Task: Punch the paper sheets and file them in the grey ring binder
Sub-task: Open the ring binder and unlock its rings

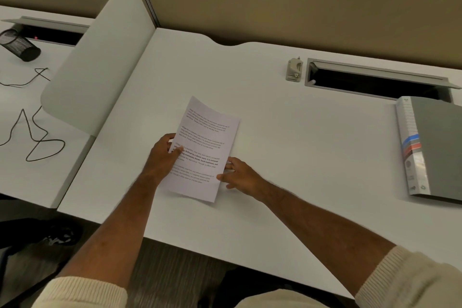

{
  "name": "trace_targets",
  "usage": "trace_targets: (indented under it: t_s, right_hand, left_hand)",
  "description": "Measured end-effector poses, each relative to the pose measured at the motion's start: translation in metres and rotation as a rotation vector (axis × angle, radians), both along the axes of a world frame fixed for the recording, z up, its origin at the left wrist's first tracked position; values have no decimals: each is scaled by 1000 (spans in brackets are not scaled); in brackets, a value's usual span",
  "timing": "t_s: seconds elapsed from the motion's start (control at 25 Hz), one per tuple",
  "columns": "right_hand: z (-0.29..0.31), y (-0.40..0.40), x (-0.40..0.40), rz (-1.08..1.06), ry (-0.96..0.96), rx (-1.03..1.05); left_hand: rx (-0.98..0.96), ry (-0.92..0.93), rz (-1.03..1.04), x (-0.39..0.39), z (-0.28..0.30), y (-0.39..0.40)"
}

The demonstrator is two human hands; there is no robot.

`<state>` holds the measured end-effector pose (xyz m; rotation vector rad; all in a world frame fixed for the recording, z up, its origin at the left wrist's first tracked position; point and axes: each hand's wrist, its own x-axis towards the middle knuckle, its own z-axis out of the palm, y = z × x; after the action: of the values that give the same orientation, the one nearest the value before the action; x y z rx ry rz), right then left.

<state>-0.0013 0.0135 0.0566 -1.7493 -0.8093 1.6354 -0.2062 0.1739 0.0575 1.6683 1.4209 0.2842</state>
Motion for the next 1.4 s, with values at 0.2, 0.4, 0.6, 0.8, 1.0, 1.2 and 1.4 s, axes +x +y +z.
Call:
trace_targets:
  t_s: [0.2, 0.4, 0.6, 0.8, 1.0, 1.2, 1.4]
  right_hand:
    - [-5, 10, -7, 117, -106, 45]
    - [-7, 4, 3, 173, -248, 53]
    - [-13, -22, 25, 272, -496, 21]
    - [-16, -63, 65, 285, -805, 97]
    - [-28, -104, 112, 253, -951, -13]
    - [-38, -160, 161, 215, -1012, -118]
    - [-45, -218, 198, 151, -1033, -203]
  left_hand:
    - [15, 41, 30, -4, -11, 7]
    - [153, 234, 86, -1, -19, 1]
    - [326, 286, -64, 26, -24, -16]
    - [336, 268, -206, 78, -33, -44]
    - [281, 184, -277, 135, -29, -72]
    - [222, 186, -419, 186, -27, -106]
    - [185, 195, -590, 226, -34, -151]
